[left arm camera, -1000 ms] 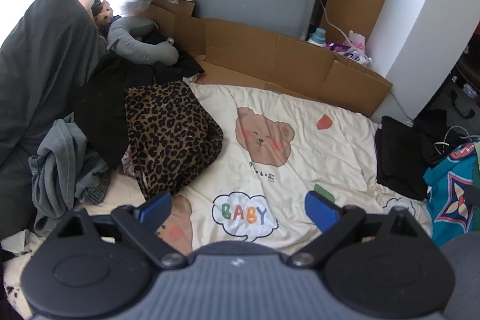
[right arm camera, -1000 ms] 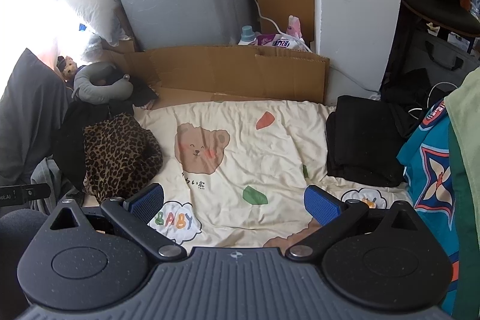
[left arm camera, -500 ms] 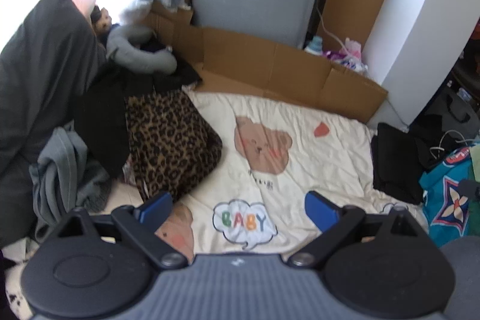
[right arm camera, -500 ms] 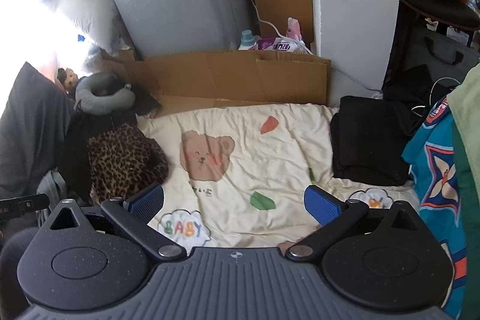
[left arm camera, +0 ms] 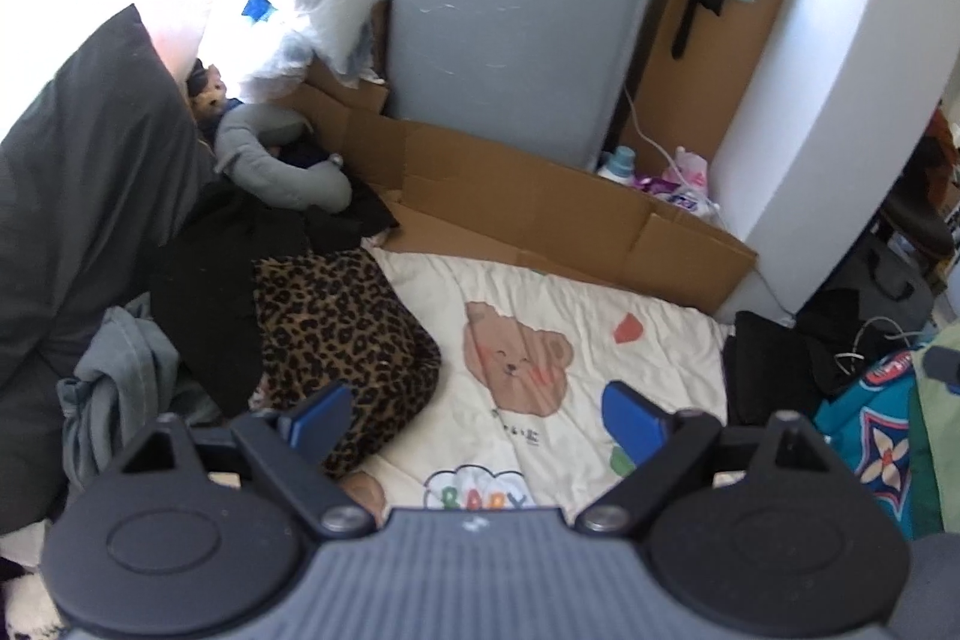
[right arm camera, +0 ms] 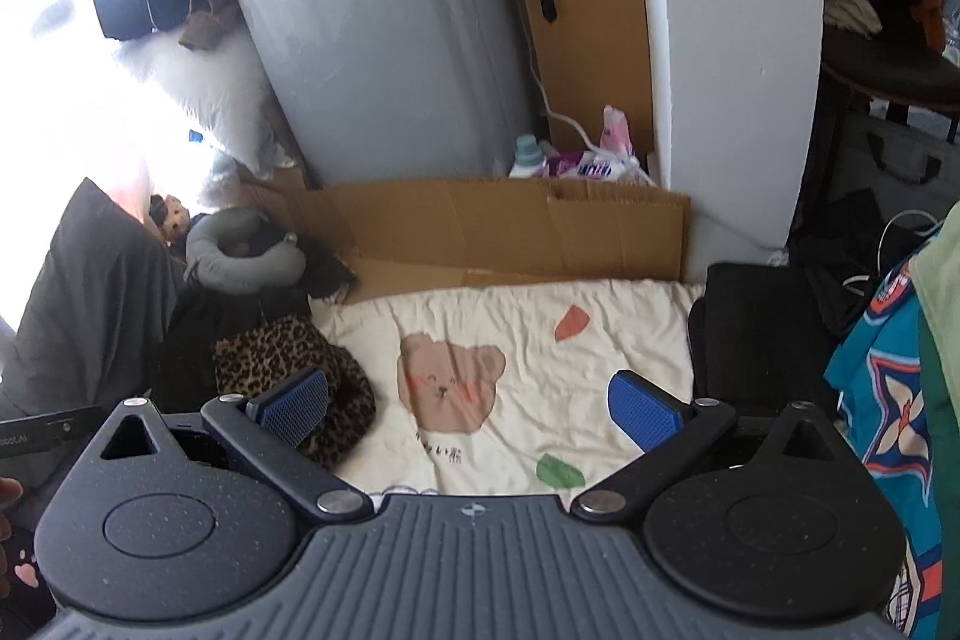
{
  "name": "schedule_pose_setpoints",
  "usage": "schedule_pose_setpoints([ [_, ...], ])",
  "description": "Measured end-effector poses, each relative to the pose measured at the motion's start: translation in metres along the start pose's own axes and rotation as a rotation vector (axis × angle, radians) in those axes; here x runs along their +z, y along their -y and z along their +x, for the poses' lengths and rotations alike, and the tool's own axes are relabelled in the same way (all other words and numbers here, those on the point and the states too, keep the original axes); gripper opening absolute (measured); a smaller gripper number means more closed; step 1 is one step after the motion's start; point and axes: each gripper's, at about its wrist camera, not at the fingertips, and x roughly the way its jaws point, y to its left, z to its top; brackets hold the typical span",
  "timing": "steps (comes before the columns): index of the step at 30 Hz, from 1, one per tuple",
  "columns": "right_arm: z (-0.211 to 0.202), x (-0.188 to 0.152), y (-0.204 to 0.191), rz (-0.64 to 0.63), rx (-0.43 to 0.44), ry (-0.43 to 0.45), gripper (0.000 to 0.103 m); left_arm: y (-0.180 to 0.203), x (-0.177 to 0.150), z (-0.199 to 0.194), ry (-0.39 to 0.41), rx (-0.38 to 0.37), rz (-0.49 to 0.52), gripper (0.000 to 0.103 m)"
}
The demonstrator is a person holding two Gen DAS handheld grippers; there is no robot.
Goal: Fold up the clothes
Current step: 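Move the left tool toward the leopard-print garment on the clothes pile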
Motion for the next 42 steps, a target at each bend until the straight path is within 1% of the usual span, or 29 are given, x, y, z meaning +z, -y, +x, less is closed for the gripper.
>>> schedule_pose_setpoints([
  [6, -0.004, 0.01, -0.001, 0.018, 0.021, 0.017, 0.103, -0.019, 0.011, -0.005, -0.003, 0.003, -0.015, 0.092],
  [10, -0.001, 0.017, -0.008, -0.012, 0.036, 0.014, 0.103, -0.037, 0.02, -0.006, 0.001, -0.014, -0.072, 0.092],
  [11, 0.001, 0.018, -0.008, -0.018, 0.04, 0.014, 0.103, -0.042, 0.022, -0.004, -0.002, -0.017, -0.074, 0.092],
  [13, 0.008, 0.022, -0.01, -0.027, 0.04, 0.009, 0.103, -0.047, 0.026, 0.0, -0.002, -0.021, -0.067, 0.088],
  [16, 0.021, 0.028, -0.014, -0.034, 0.041, 0.004, 0.103, -0.055, 0.03, 0.003, 0.014, -0.015, -0.059, 0.088],
  [18, 0.029, 0.033, -0.017, -0.038, 0.044, 0.003, 0.103, -0.062, 0.032, 0.008, 0.007, -0.017, -0.081, 0.088],
  [21, 0.044, 0.042, -0.022, -0.047, 0.044, 0.001, 0.103, -0.072, 0.037, 0.022, -0.005, 0.006, -0.111, 0.088],
  [25, 0.071, 0.051, -0.03, -0.065, 0.032, -0.009, 0.103, -0.076, 0.039, 0.04, 0.017, 0.072, -0.087, 0.087],
  [27, 0.086, 0.054, -0.035, -0.08, 0.015, -0.01, 0.103, -0.079, 0.039, 0.05, 0.021, 0.079, -0.087, 0.087],
  [32, 0.118, 0.057, -0.041, -0.124, -0.015, -0.001, 0.103, -0.085, 0.041, 0.079, -0.006, 0.104, -0.087, 0.087],
  [36, 0.145, 0.061, -0.035, -0.102, -0.024, -0.018, 0.103, -0.093, 0.043, 0.102, -0.014, 0.103, -0.116, 0.087],
  [39, 0.168, 0.061, -0.031, -0.091, -0.036, -0.036, 0.103, -0.099, 0.043, 0.121, -0.02, 0.12, -0.131, 0.087],
  [42, 0.188, 0.06, -0.03, -0.092, -0.039, -0.034, 0.103, -0.104, 0.043, 0.141, -0.029, 0.11, -0.138, 0.088],
])
